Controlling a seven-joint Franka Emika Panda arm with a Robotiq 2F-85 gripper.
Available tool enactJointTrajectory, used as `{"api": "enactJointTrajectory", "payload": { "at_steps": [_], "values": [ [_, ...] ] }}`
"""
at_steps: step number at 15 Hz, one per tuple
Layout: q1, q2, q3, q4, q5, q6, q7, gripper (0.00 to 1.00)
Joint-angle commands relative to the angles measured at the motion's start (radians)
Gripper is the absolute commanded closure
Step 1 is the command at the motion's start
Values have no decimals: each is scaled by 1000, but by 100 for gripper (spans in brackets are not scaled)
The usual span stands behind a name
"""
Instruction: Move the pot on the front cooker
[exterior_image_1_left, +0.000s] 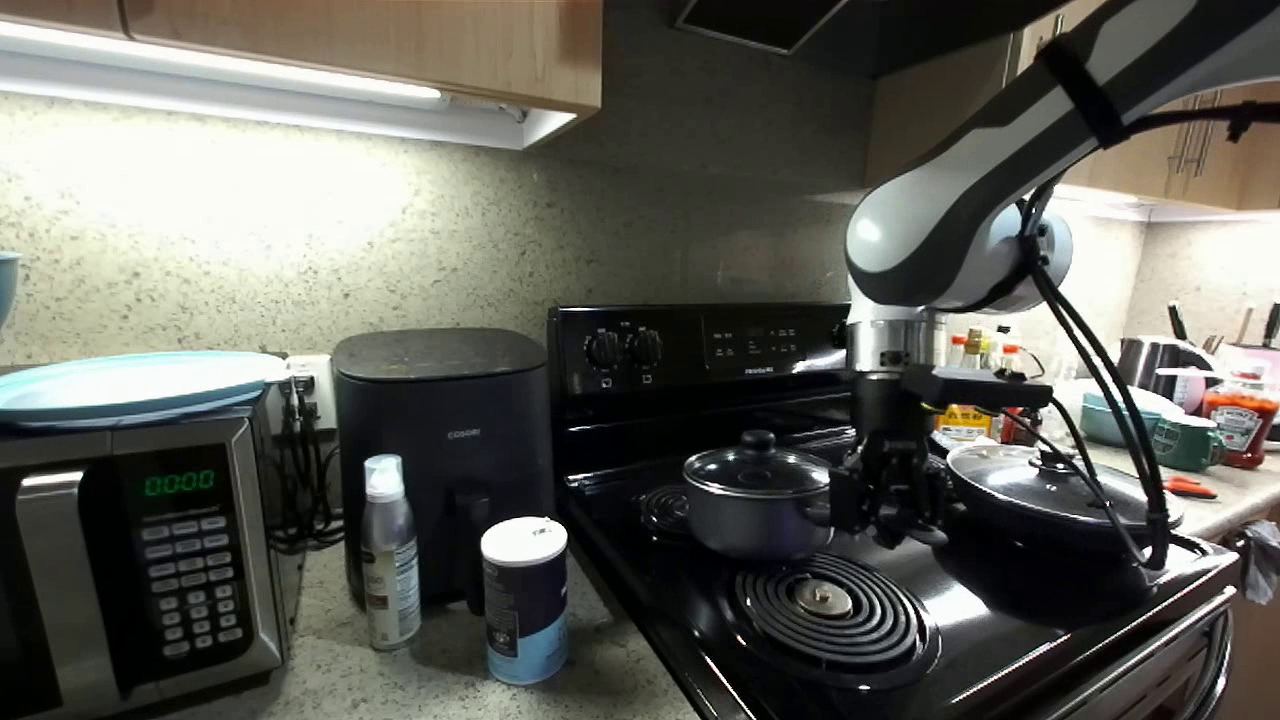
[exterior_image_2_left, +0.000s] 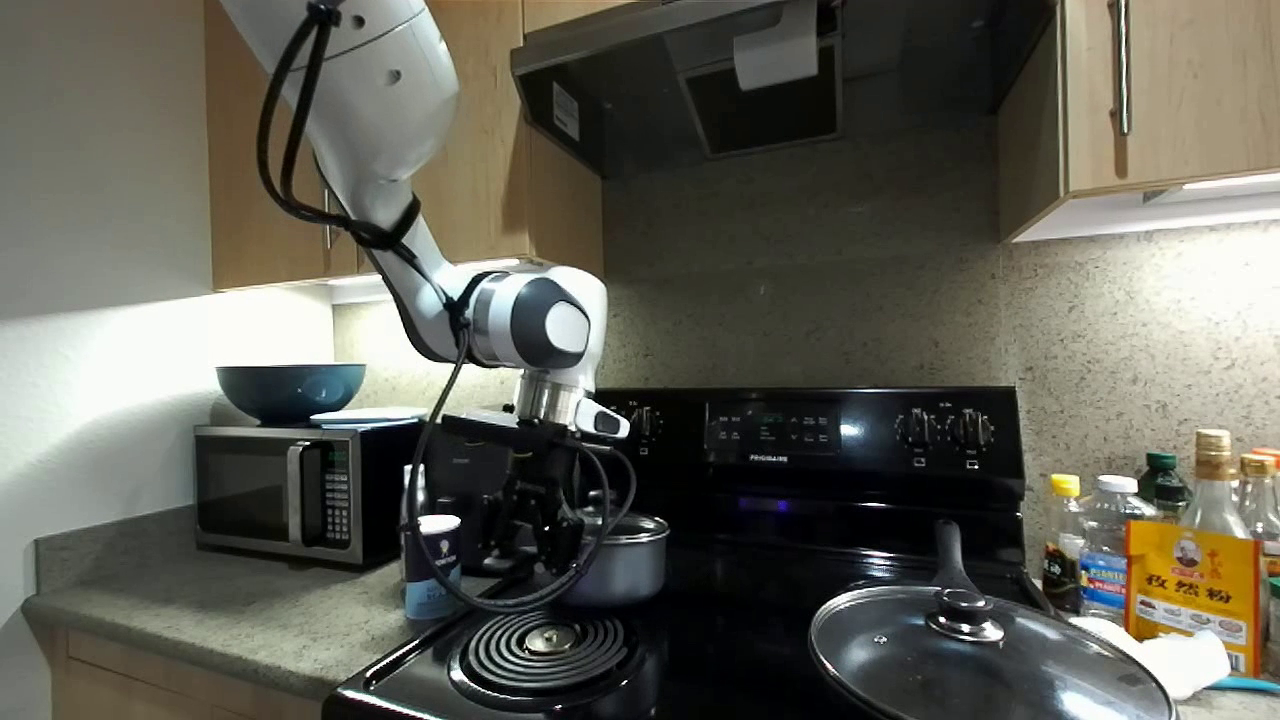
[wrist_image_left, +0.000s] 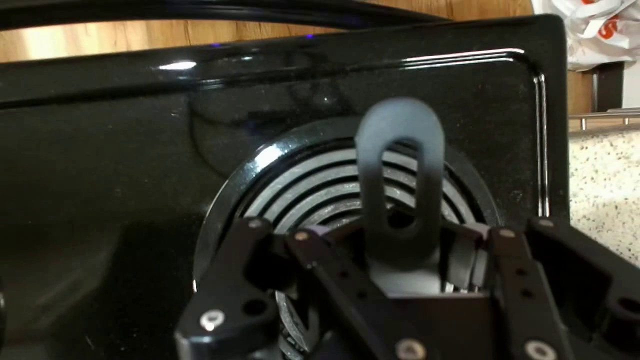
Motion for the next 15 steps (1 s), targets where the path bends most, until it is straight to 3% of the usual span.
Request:
{"api": "enactJointTrajectory", "payload": {
  "at_steps": [1,8,15],
  "values": [
    [-5,-6,4,-3,-1,-5,0,100],
    [4,-17,11,-40,-42,-2,-3,100],
    [-10,-48,12,-103,12,-86,-143,100]
  ]
}}
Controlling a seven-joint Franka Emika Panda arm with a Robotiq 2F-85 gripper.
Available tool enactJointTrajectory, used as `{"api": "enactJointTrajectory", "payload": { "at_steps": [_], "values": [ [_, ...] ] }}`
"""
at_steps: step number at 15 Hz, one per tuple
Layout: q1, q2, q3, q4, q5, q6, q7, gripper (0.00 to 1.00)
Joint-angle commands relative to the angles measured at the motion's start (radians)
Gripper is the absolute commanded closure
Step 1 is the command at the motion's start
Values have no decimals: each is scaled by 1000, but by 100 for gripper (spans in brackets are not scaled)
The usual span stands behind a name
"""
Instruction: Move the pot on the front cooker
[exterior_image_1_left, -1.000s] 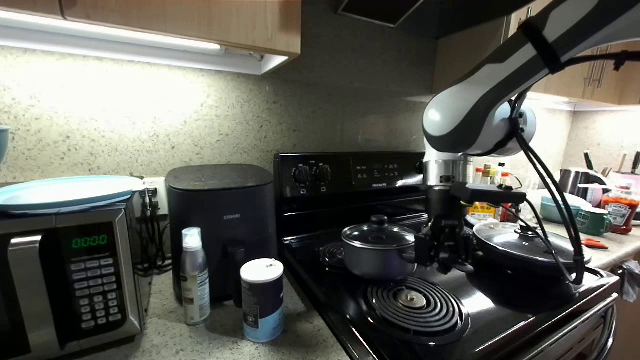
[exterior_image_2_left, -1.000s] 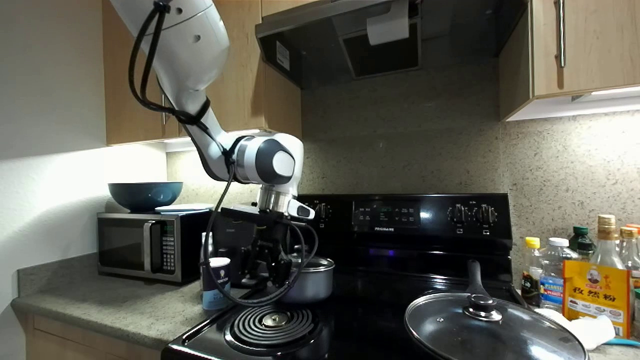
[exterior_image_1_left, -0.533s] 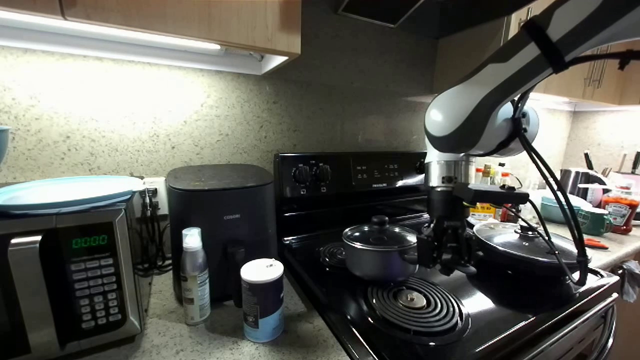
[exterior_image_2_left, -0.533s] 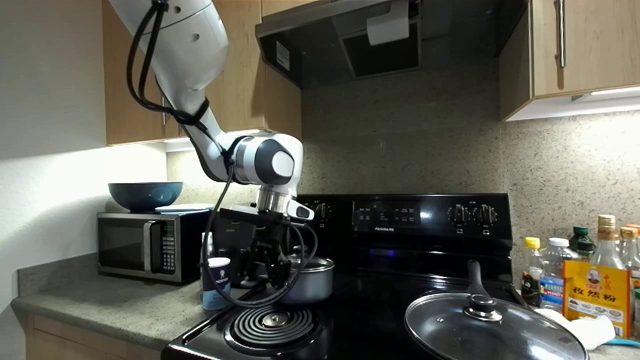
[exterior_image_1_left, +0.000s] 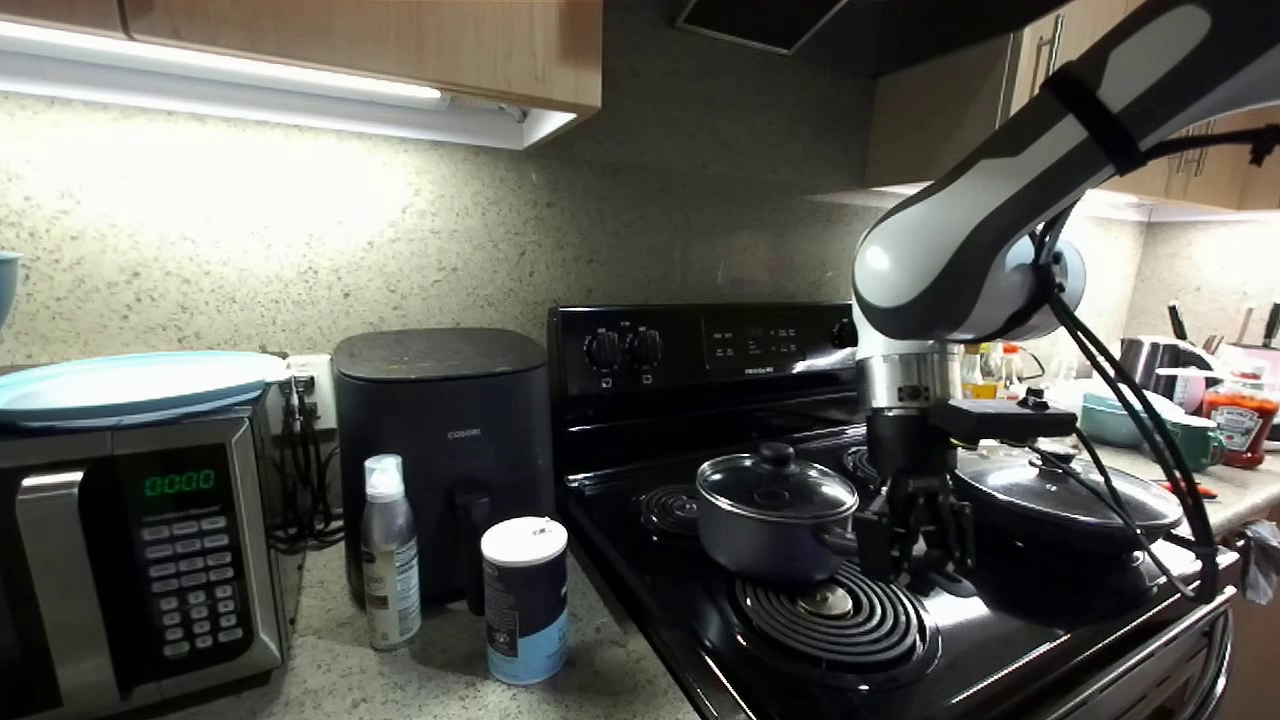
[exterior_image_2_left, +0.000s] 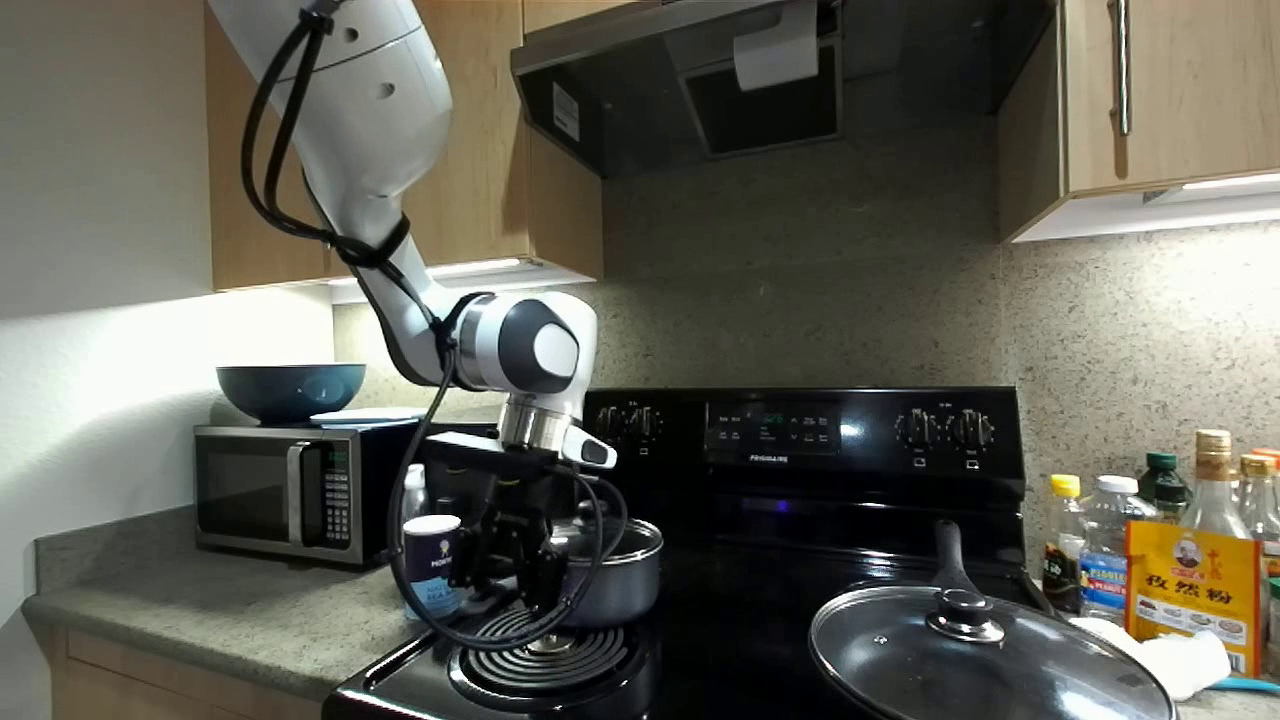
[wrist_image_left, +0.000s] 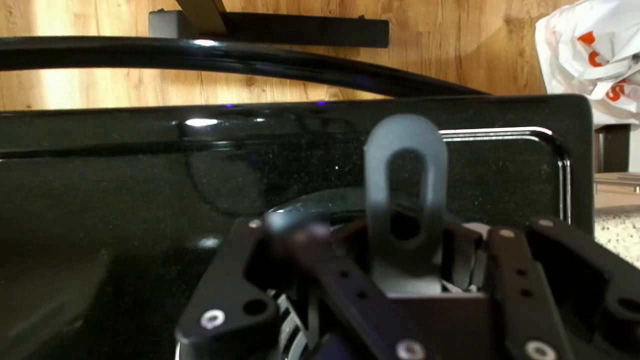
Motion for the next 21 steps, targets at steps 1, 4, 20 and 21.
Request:
{"api": "enactJointTrajectory", "payload": {
  "at_steps": [1,4,20,21],
  "values": [
    [-15,-55,-1,-42,31,-81,-111,100],
    [-18,-73,-7,-51,24,-126,-150,100],
    [20,-259,14,-209,-6,-82,-261,100],
    [23,-277,14,-221,-10,-82,-270,100]
  ]
}}
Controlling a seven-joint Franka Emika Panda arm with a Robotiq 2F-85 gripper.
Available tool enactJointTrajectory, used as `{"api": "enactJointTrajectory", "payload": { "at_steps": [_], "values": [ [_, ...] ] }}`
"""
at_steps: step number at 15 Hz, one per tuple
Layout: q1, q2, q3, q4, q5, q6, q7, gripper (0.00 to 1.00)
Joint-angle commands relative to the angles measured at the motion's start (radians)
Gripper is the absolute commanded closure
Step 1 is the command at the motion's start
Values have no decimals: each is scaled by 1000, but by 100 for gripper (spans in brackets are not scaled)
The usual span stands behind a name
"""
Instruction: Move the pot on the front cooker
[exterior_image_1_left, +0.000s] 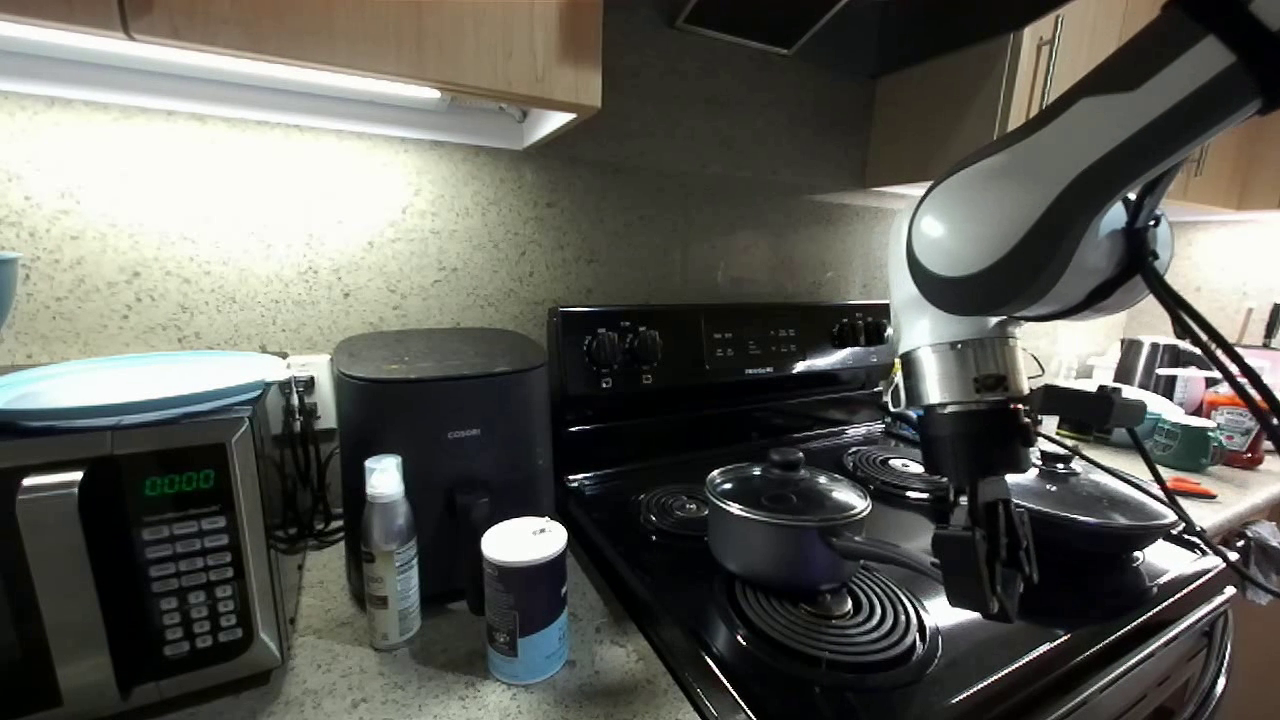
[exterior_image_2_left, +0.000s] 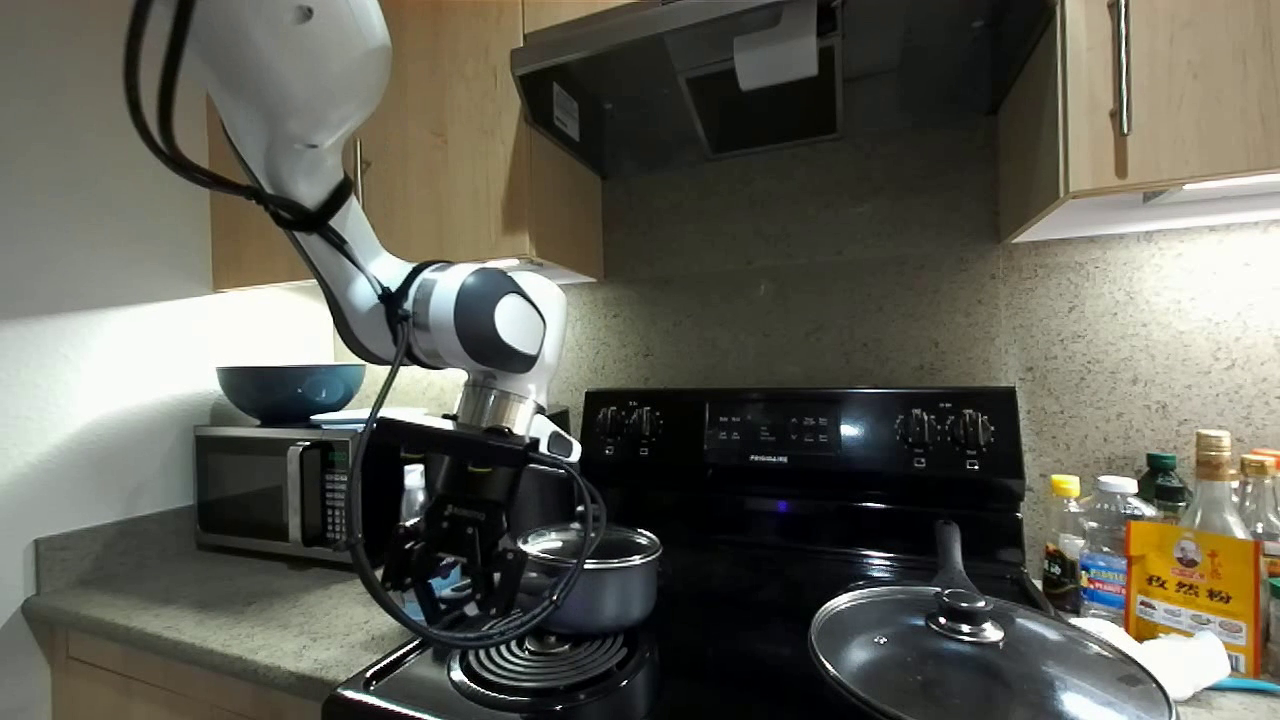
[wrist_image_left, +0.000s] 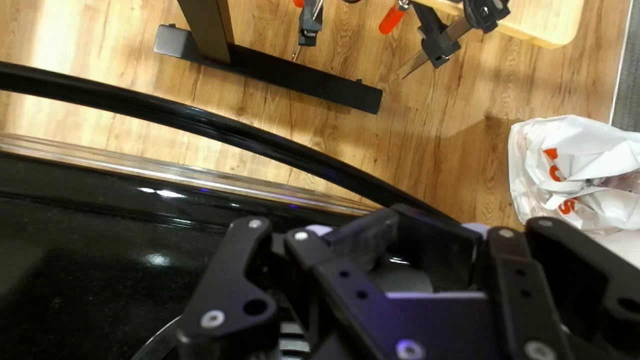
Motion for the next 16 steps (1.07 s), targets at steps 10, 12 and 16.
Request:
{"api": "enactJointTrajectory", "payload": {
  "at_steps": [10,12,16],
  "values": [
    [10,-32,0,-19,0,-1,-20,68],
    [14,-35,3,-16,-1,-7,-22,55],
    [14,-26,3,-11,0,-3,-14,54]
  ]
}}
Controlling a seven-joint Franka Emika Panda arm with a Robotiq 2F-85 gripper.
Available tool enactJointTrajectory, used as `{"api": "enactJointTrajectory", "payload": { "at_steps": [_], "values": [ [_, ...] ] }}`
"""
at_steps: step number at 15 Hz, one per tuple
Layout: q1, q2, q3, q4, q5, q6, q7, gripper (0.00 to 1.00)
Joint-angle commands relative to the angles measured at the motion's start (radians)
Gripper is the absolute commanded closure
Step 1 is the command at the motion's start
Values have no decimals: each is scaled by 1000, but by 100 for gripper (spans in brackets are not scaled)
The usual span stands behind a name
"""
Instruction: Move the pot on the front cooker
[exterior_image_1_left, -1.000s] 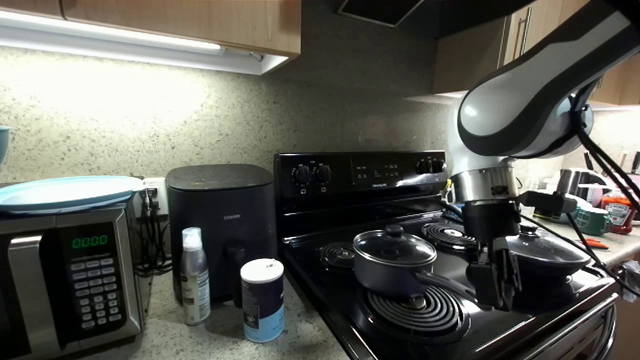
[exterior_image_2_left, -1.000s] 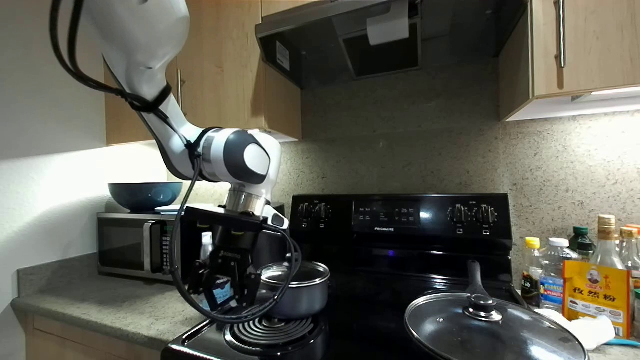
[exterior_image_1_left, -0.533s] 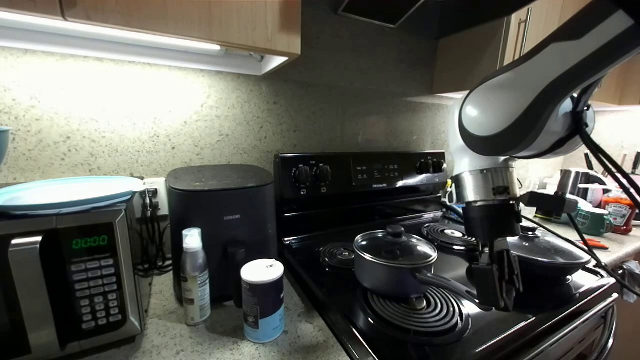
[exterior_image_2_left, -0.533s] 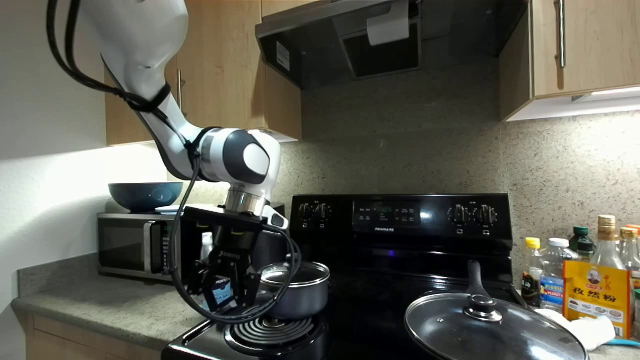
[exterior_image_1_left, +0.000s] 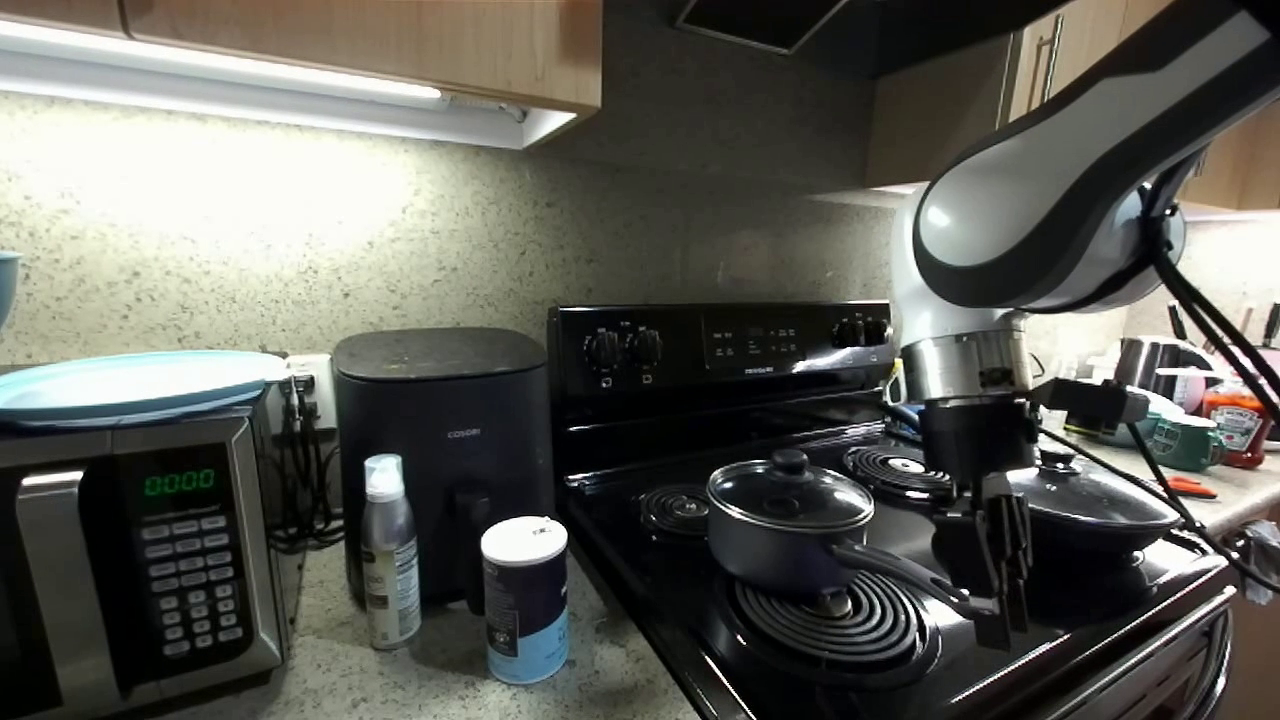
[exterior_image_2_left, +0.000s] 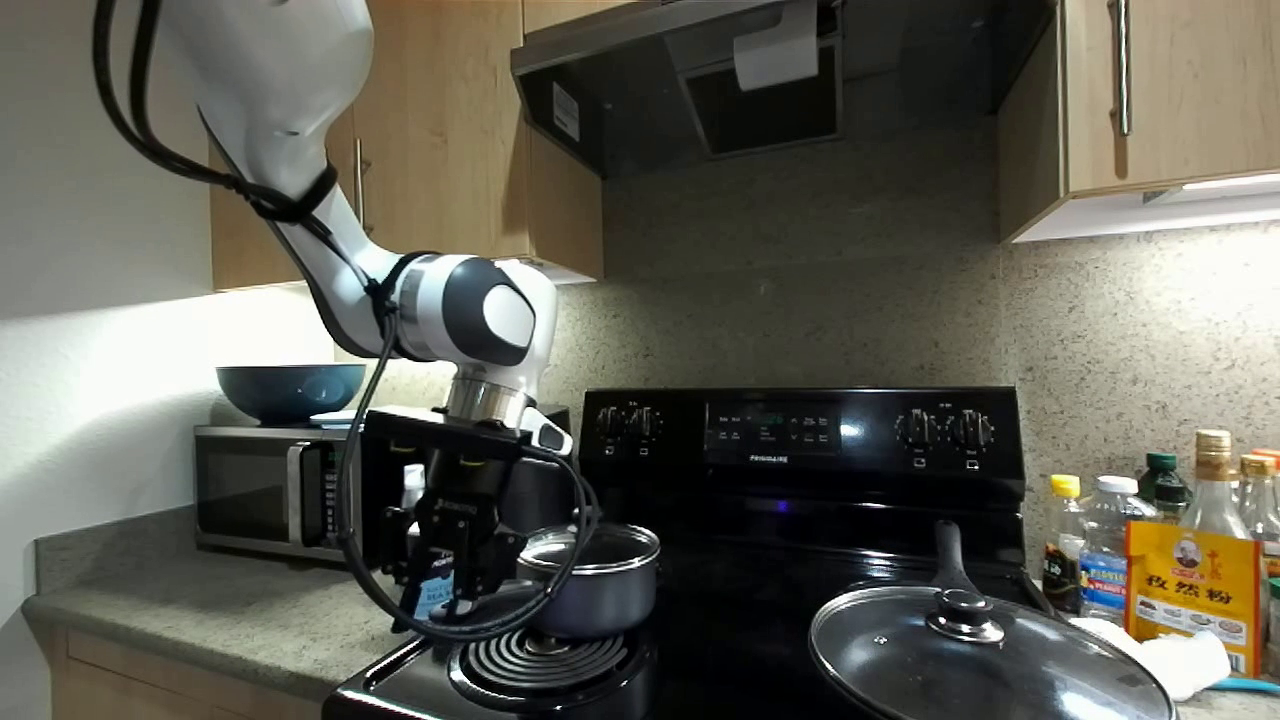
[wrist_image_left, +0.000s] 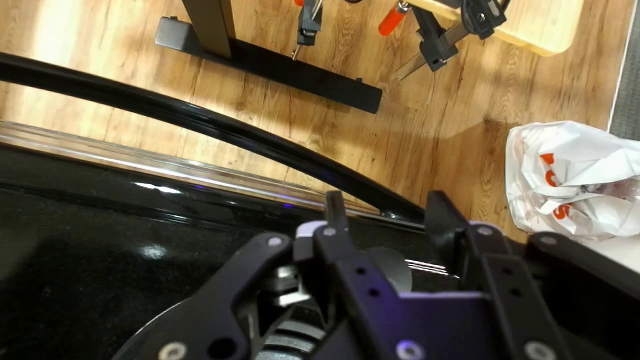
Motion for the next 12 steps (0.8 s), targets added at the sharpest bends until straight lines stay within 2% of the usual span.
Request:
{"api": "enactJointTrajectory", "payload": {
  "at_steps": [1,3,4,5,8,12],
  "values": [
    [3,0,0,2,0,-1,1,48],
    [5,0,1,2,0,-1,0,37],
    [5,0,1,2,0,-1,0,12],
    [5,4,2,-3,3,41,7,12],
    [6,34,-2,5,37,129,-2,0],
    [4,80,-3,12,73,211,-2,0]
  ]
}}
